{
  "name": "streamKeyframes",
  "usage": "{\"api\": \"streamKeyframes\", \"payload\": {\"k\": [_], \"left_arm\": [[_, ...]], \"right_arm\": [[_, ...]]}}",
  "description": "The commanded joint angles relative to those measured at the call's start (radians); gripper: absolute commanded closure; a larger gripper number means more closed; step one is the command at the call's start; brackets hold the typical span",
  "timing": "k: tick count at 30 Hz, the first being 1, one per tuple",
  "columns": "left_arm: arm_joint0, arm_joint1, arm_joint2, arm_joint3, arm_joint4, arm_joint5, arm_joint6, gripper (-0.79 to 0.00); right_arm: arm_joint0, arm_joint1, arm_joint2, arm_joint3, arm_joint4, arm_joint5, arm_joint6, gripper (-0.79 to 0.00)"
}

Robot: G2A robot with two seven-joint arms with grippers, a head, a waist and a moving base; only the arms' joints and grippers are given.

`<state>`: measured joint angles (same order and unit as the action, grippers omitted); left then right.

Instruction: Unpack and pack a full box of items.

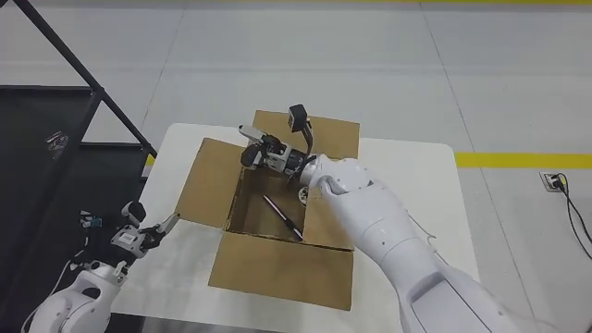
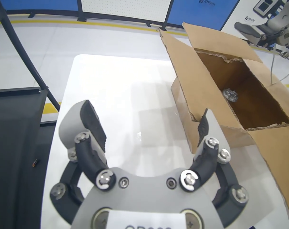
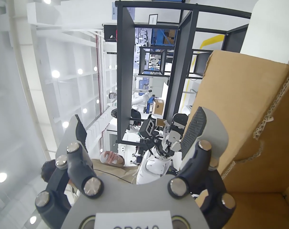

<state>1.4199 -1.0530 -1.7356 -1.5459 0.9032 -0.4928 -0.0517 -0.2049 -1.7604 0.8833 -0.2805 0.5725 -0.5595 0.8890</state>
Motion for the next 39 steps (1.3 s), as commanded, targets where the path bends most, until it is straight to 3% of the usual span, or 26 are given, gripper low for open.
{"api": "streamKeyframes", "payload": {"k": [1, 5, 21, 28, 39], "left_arm": [[-0.003, 0.001, 0.000, 0.003, 0.005, -0.003, -0.009, -0.785], [-0.013, 0.003, 0.001, 0.017, 0.016, -0.010, -0.033, -0.785], [-0.035, 0.006, 0.008, 0.046, 0.005, -0.019, -0.045, -0.785], [0.028, 0.007, -0.026, -0.080, -0.009, -0.064, 0.020, -0.785], [0.124, 0.006, -0.051, -0.350, 0.010, -0.107, 0.068, -0.785]], "right_arm": [[-0.008, 0.011, 0.012, -0.006, -0.002, -0.033, 0.029, -0.785], [-0.020, 0.033, 0.033, -0.014, -0.012, -0.059, 0.060, -0.785], [-0.020, 0.033, 0.033, -0.014, -0.012, -0.059, 0.060, -0.785], [-0.066, 0.059, 0.060, -0.103, -0.037, -0.063, 0.033, -0.785], [-0.253, 0.172, 0.217, -0.357, -0.055, -0.179, 0.136, -0.785]]}}
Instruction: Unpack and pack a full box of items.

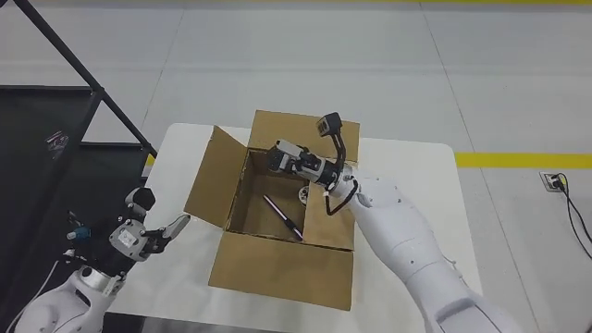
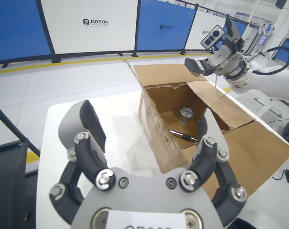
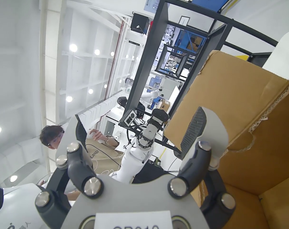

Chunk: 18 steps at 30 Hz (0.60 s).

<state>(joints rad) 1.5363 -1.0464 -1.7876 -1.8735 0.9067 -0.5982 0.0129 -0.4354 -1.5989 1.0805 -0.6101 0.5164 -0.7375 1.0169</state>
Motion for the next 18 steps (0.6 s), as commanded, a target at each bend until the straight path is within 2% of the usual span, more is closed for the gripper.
{"api": "streamKeyframes", "payload": {"k": [1, 6, 9, 13, 17, 18], "left_arm": [[0.016, -0.001, 0.004, -0.046, 0.010, -0.007, 0.006, -0.785], [0.043, -0.001, 0.051, -0.163, 0.005, -0.047, -0.037, -0.785], [0.011, -0.002, 0.119, -0.194, 0.004, -0.043, -0.107, -0.785], [-0.090, -0.007, 0.261, -0.177, -0.038, -0.023, -0.234, -0.785], [-0.220, -0.017, 0.416, -0.104, -0.174, 0.002, -0.397, -0.785], [-0.255, -0.020, 0.453, -0.077, -0.229, 0.012, -0.456, -0.785]], "right_arm": [[-0.046, 0.022, 0.039, -0.058, 0.000, -0.002, 0.015, -0.785], [-0.178, 0.077, 0.143, -0.227, -0.044, -0.007, 0.012, -0.785], [-0.279, 0.107, 0.209, -0.360, -0.071, -0.022, 0.019, -0.785], [-0.425, 0.141, 0.301, -0.547, -0.103, -0.033, 0.009, -0.785], [-0.542, 0.165, 0.367, -0.692, -0.149, 0.006, -0.007, -0.785], [-0.542, 0.165, 0.367, -0.692, -0.149, 0.006, -0.007, -0.785]]}}
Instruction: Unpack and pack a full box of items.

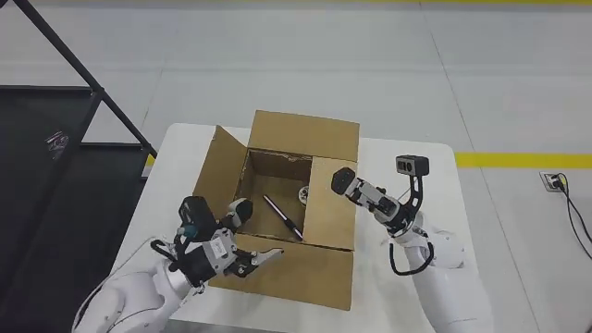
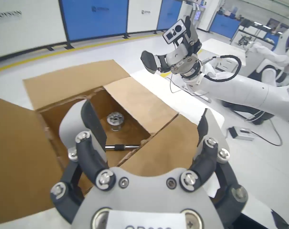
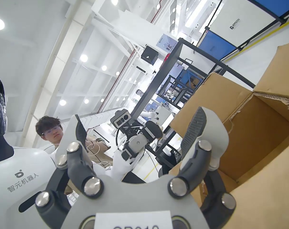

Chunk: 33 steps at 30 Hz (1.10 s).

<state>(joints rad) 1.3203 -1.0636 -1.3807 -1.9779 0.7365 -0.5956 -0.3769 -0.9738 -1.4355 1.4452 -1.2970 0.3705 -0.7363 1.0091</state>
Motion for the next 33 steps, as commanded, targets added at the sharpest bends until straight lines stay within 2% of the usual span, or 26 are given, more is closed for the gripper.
{"api": "streamKeyframes", "payload": {"k": [1, 12, 15, 19, 26, 29, 33], "left_arm": [[-0.064, -0.004, 0.067, 0.045, -0.098, 0.019, -0.109, -0.785], [-0.062, -0.004, 0.069, 0.046, -0.102, 0.021, -0.109, -0.785], [-0.073, -0.008, 0.079, 0.085, -0.220, 0.050, -0.111, -0.785], [-0.171, -0.020, 0.131, 0.174, -0.442, 0.097, -0.174, -0.785], [-0.389, -0.051, 0.271, 0.370, -0.553, 0.296, -0.345, -0.785], [-0.474, -0.071, 0.339, 0.469, -0.605, 0.335, -0.398, -0.785], [-0.551, -0.095, 0.416, 0.570, -0.619, 0.359, -0.426, -0.785]], "right_arm": [[-0.003, 0.001, 0.003, -0.005, -0.004, 0.004, 0.001, -0.785], [-0.003, 0.001, 0.003, -0.005, -0.004, 0.004, 0.001, -0.785], [-0.011, 0.002, -0.012, -0.043, -0.002, 0.009, -0.021, -0.785], [-0.022, 0.013, -0.008, -0.085, 0.016, -0.044, 0.028, -0.785], [-0.116, 0.055, 0.041, -0.203, 0.028, -0.058, 0.017, -0.785], [-0.168, 0.077, 0.070, -0.230, 0.044, -0.079, -0.005, -0.785], [-0.218, 0.103, 0.098, -0.242, 0.065, -0.104, -0.029, -0.785]]}}
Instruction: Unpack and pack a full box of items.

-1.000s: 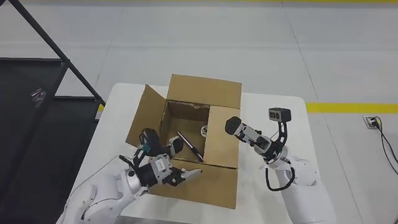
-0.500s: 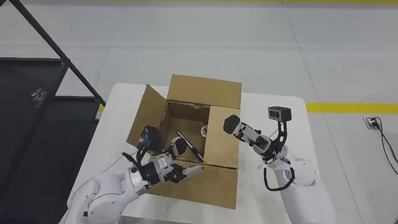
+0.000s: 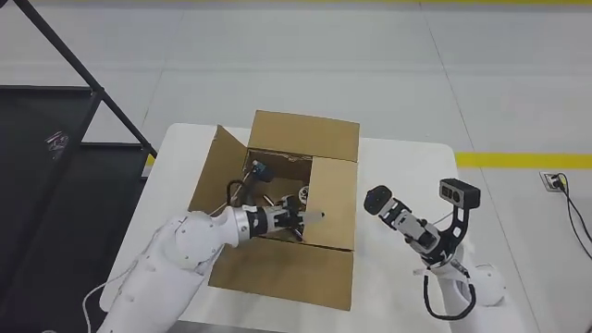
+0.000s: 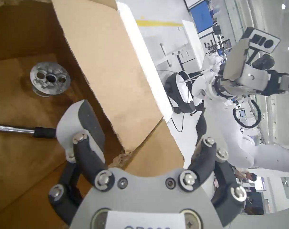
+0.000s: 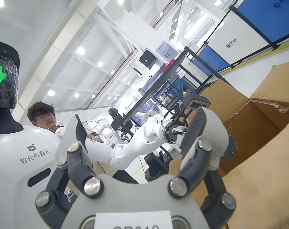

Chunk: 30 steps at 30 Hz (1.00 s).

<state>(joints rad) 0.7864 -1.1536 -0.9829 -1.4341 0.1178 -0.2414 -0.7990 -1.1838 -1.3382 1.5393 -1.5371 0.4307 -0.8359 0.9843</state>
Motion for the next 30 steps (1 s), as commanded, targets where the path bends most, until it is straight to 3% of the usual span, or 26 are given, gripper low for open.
{"api": "streamKeyframes", "payload": {"k": [1, 9, 17, 24, 30], "left_arm": [[-0.031, -0.011, 0.033, 0.047, -0.007, 0.004, -0.004, -0.785], [-0.107, -0.051, 0.116, 0.171, -0.065, -0.045, -0.009, -0.785], [-0.126, -0.068, 0.123, 0.217, -0.124, -0.115, 0.004, -0.785], [-0.110, -0.066, 0.100, 0.161, -0.130, -0.153, 0.013, -0.785], [-0.084, -0.069, 0.089, 0.076, -0.125, -0.209, 0.074, -0.785]], "right_arm": [[-0.017, 0.011, 0.006, -0.004, 0.009, -0.009, -0.009, -0.785], [-0.041, 0.051, -0.014, -0.017, 0.027, -0.046, -0.046, -0.785], [-0.026, 0.082, -0.050, -0.003, 0.042, -0.073, -0.073, -0.785], [-0.035, 0.104, -0.058, -0.009, 0.060, -0.143, -0.143, -0.785], [-0.084, 0.112, 0.006, -0.040, 0.178, -0.176, -0.177, -0.785]]}}
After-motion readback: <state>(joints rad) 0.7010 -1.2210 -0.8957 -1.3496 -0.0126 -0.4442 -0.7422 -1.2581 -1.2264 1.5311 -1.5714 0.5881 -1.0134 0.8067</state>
